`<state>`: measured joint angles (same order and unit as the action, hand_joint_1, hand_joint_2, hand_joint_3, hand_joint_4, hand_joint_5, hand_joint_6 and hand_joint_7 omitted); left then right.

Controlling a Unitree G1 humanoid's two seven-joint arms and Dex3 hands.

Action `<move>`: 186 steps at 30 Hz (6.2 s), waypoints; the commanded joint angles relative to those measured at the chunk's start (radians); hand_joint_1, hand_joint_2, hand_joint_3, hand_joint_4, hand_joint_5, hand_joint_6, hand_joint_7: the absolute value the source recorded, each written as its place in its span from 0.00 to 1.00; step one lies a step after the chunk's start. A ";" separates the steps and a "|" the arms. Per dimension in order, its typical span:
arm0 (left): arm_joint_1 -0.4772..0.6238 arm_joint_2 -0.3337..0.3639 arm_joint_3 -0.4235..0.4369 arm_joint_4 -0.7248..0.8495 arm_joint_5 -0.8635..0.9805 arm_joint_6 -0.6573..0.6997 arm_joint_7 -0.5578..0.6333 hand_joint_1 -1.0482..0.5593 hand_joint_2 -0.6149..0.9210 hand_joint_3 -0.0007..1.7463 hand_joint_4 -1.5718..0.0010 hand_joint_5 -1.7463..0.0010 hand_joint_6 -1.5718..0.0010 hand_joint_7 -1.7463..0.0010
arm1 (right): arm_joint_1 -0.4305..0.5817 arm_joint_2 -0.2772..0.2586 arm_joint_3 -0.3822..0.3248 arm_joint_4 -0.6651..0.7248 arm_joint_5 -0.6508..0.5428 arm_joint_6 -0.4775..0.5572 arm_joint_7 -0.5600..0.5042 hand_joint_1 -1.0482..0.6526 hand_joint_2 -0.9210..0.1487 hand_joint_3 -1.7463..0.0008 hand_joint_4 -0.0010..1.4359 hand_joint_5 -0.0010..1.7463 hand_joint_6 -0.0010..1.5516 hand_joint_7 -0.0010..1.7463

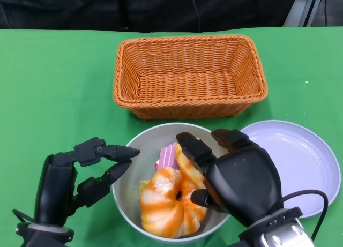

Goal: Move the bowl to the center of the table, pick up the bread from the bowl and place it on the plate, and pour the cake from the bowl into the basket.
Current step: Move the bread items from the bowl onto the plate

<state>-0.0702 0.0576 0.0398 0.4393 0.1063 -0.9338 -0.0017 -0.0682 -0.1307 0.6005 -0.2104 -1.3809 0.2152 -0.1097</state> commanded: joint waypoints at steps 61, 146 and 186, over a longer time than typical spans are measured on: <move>0.027 0.011 0.002 -0.028 0.001 -0.007 0.006 0.50 1.00 0.12 0.50 0.39 0.34 0.74 | -0.111 -0.013 -0.033 0.242 0.225 -0.084 -0.058 0.23 0.00 0.97 0.42 0.03 0.33 0.00; 0.024 0.001 0.004 -0.025 -0.001 -0.017 0.014 0.51 1.00 0.11 0.49 0.40 0.35 0.72 | -0.239 -0.075 -0.052 0.551 0.437 -0.508 -0.491 0.52 0.03 1.00 0.60 0.70 0.79 0.02; 0.009 0.000 0.017 -0.015 0.010 -0.011 0.022 0.52 1.00 0.11 0.50 0.38 0.35 0.71 | -0.050 -0.162 -0.254 0.294 0.588 -0.721 -0.498 0.57 0.28 0.60 0.57 0.86 0.61 0.45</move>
<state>-0.0626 0.0510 0.0487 0.4211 0.1153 -0.9436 0.0012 -0.1357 -0.2672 0.3728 0.0992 -0.8132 -0.4908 -0.6064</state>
